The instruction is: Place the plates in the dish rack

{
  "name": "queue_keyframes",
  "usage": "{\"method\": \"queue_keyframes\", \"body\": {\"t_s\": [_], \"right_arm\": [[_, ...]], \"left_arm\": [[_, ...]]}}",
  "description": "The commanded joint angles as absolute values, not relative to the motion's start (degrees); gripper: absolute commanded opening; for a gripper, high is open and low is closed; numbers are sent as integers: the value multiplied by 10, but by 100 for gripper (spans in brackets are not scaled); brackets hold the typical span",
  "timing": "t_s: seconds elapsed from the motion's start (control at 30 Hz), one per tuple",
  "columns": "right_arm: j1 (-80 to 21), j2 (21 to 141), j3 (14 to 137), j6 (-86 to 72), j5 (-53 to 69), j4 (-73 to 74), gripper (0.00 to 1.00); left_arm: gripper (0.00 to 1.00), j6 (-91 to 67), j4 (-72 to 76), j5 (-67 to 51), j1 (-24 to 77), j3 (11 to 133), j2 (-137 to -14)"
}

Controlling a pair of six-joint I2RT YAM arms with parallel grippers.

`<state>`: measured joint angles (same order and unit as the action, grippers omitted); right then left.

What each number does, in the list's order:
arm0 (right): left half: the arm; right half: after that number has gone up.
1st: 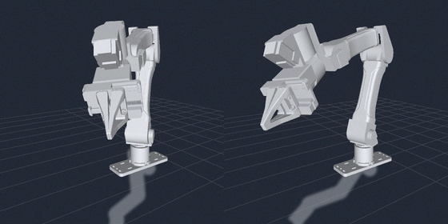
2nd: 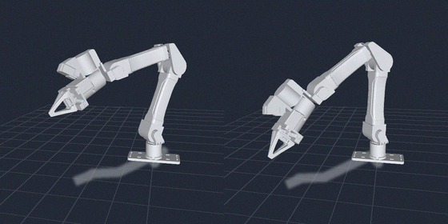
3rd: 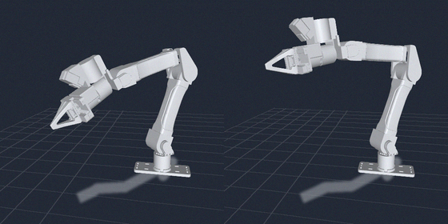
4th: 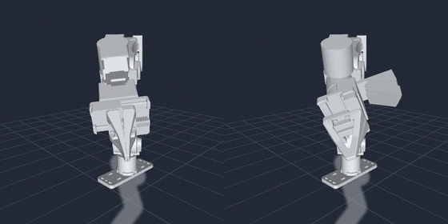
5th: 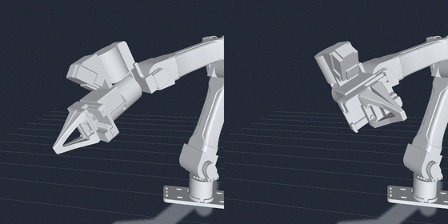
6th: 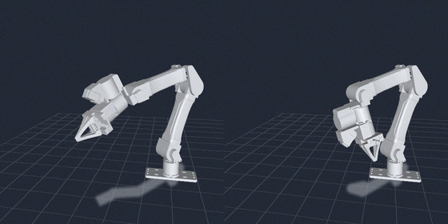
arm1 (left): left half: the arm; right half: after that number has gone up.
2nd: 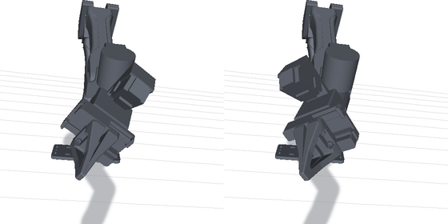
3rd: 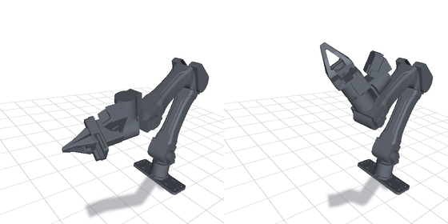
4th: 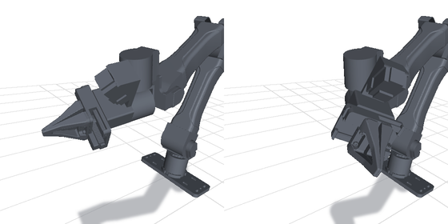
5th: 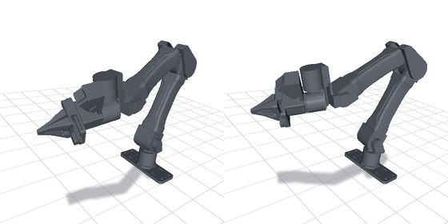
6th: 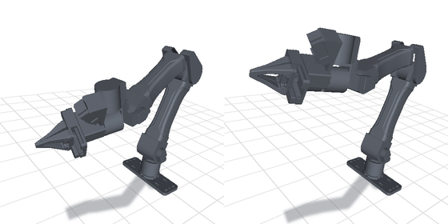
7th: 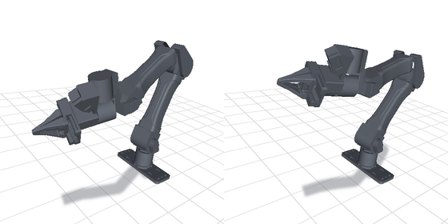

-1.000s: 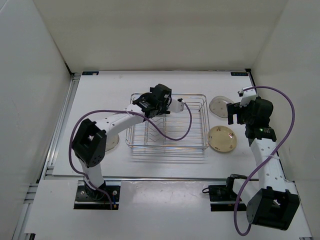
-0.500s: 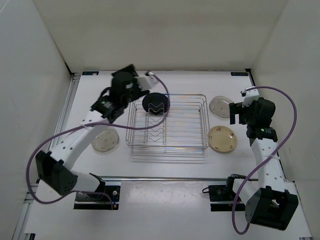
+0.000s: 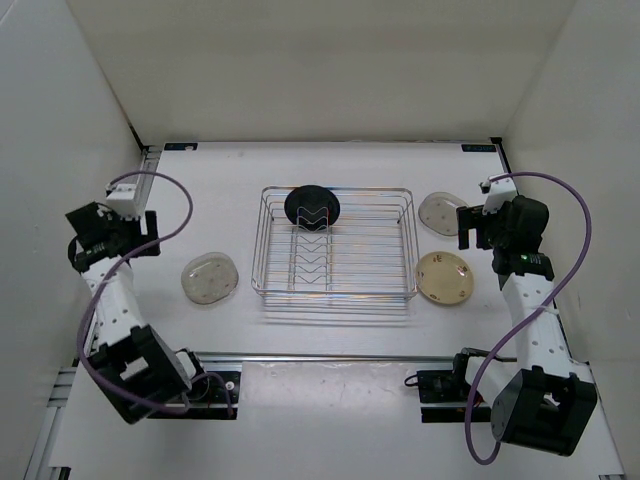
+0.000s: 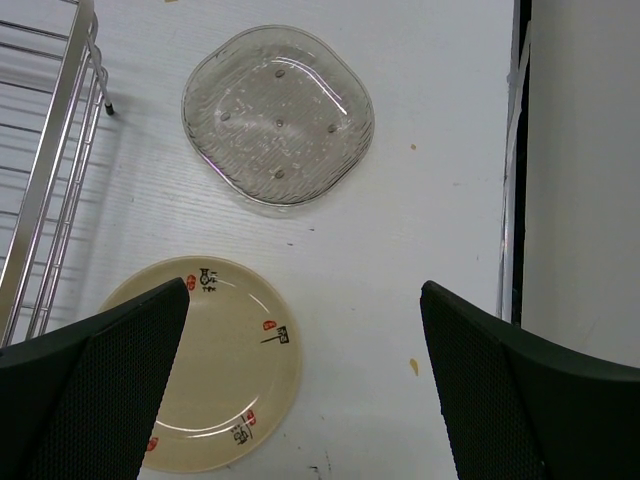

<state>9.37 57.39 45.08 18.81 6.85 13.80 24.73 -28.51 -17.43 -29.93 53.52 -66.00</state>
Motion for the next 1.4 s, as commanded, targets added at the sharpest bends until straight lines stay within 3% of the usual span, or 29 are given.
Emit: {"method": "queue_keyframes", "body": {"t_s": [0.0,0.17,0.47,0.9,1.37], "right_arm": [[97,571,454,190,78,139,100],[97,571,454,201,84,151,100],[97,577,454,201,105,151,100],[97,571,460,212,120,162,100],[97,577,465,212,120,162,100]], "left_arm": [[93,200,-331,-365,-358,521,-695],[92,212,-364,-466,-391,542,-795],[91,233,-405,-498,-369,610,-876],[90,325,-453,-434,-347,647,-989],[78,420,-526,-410,-337,714,-1065]]}}
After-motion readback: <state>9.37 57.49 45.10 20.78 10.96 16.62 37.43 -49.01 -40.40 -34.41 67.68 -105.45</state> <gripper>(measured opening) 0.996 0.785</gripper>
